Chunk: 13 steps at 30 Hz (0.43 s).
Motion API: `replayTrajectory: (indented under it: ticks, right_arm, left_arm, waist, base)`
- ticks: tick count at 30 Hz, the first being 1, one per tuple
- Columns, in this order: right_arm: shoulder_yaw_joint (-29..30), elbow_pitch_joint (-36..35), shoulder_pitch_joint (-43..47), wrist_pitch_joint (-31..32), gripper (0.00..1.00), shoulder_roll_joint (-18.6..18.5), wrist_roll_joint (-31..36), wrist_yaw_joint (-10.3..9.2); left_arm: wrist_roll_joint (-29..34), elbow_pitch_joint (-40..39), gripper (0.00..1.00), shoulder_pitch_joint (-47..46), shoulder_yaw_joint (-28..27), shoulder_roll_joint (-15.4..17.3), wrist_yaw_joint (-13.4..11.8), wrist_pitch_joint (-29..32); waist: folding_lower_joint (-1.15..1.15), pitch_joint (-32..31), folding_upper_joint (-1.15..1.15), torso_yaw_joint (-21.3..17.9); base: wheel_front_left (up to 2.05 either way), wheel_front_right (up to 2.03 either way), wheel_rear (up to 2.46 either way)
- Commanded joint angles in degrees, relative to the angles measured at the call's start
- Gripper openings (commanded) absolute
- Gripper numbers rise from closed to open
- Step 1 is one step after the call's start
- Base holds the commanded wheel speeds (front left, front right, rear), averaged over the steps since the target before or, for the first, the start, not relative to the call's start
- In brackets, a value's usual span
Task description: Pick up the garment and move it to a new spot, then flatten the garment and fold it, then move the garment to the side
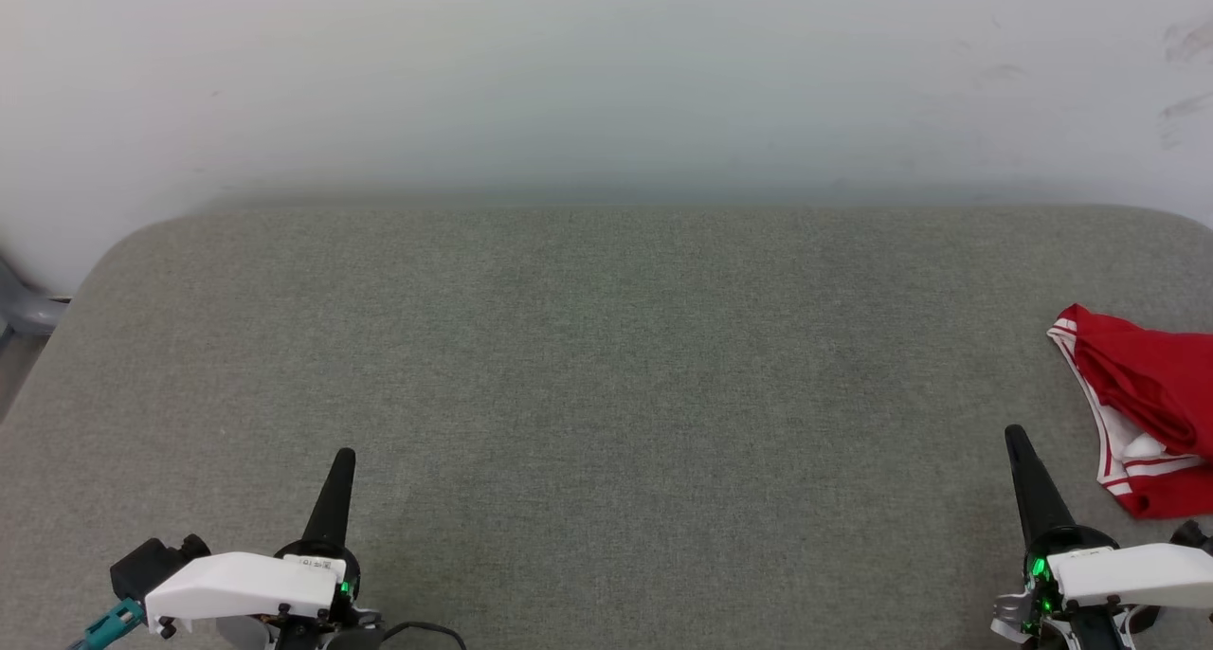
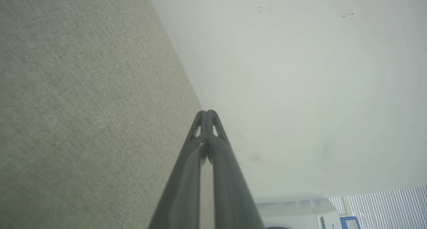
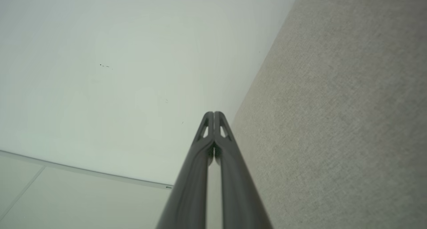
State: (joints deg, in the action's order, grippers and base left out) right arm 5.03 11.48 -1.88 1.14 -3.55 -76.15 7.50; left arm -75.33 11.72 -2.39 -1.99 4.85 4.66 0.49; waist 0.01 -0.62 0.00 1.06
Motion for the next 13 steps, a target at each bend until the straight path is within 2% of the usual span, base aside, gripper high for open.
replayTrajectory:
  ticks: [1, 13]
  right_arm:
    - [0.1, -0.1, -1.3, 0.2, 0.00, -0.3, -0.9, -0.01]
    - [0.3, 0.8, -2.4, 1.8, 0.00, -0.2, -6.5, -0.01]
  left_arm:
    - [-0.9, -0.1, 0.00, -1.1, -0.2, 0.0, 0.6, 0.3]
    - [-7.0, 0.7, 0.00, -2.1, -1.2, -0.3, 1.4, 1.9]
  waist:
    - [0.00, 0.0, 0.00, 0.0]
    - [0.00, 0.3, 0.00, -0.3]
  base:
    - [0.00, 0.00, 0.00]
    - [0.00, 0.00, 0.00]
